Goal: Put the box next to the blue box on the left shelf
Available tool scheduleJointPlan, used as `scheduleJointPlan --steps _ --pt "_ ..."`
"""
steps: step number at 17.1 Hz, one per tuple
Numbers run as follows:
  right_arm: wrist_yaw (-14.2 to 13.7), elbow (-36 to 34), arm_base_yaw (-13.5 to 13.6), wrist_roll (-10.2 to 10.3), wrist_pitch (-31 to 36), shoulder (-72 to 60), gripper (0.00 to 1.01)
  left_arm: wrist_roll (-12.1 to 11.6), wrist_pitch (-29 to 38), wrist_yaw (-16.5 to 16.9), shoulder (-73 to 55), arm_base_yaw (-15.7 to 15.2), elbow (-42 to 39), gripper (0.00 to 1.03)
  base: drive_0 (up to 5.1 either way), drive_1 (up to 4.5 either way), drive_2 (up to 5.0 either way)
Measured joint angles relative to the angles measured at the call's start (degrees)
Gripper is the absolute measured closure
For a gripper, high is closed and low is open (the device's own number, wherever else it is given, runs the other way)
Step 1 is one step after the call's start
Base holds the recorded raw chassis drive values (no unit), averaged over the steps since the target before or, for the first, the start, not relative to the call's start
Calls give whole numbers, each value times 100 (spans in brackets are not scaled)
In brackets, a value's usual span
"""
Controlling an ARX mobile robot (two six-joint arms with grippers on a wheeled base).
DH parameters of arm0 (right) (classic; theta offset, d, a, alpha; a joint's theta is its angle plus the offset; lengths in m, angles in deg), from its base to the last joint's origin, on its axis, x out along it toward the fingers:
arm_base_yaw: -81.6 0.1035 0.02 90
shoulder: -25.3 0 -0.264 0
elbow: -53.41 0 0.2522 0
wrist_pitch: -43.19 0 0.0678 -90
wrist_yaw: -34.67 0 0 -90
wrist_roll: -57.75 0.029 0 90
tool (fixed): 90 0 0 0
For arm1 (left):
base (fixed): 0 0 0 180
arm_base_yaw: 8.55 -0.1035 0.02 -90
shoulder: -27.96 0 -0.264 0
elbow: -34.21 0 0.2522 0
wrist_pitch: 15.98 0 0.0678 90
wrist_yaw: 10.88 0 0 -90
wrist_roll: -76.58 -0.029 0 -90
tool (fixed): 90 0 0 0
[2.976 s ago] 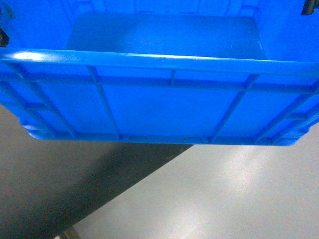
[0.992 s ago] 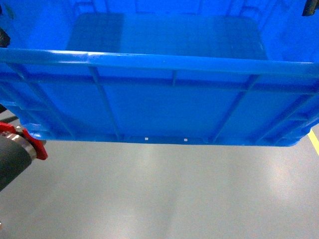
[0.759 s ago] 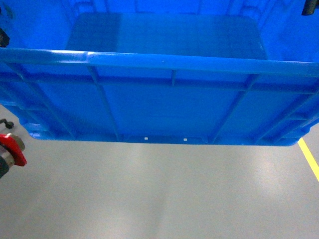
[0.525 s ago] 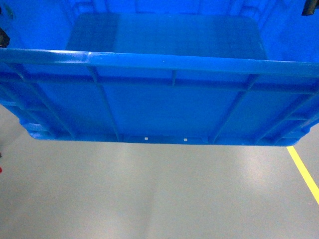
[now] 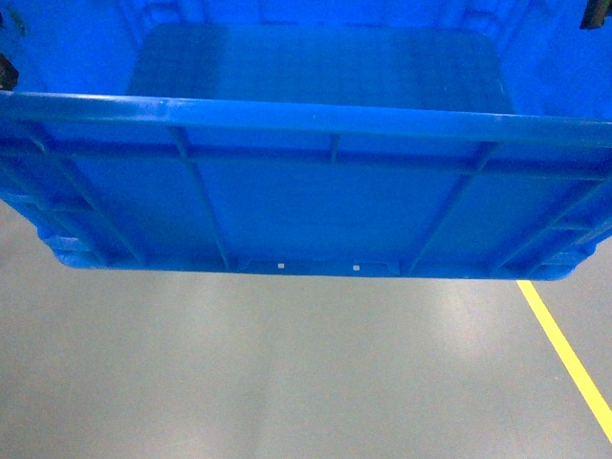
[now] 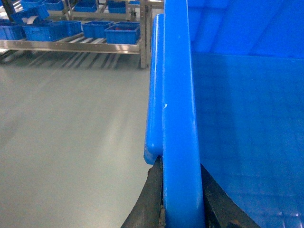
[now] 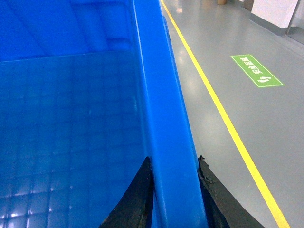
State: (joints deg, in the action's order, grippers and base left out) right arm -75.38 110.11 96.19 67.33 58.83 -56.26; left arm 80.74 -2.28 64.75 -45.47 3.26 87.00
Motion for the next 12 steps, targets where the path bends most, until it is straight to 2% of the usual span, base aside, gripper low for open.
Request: scheduleJointPlan --steps 12 --pt "4 0 0 -2 -26 0 83 0 -17 2 -2 -2 0 95 -5 405 -416"
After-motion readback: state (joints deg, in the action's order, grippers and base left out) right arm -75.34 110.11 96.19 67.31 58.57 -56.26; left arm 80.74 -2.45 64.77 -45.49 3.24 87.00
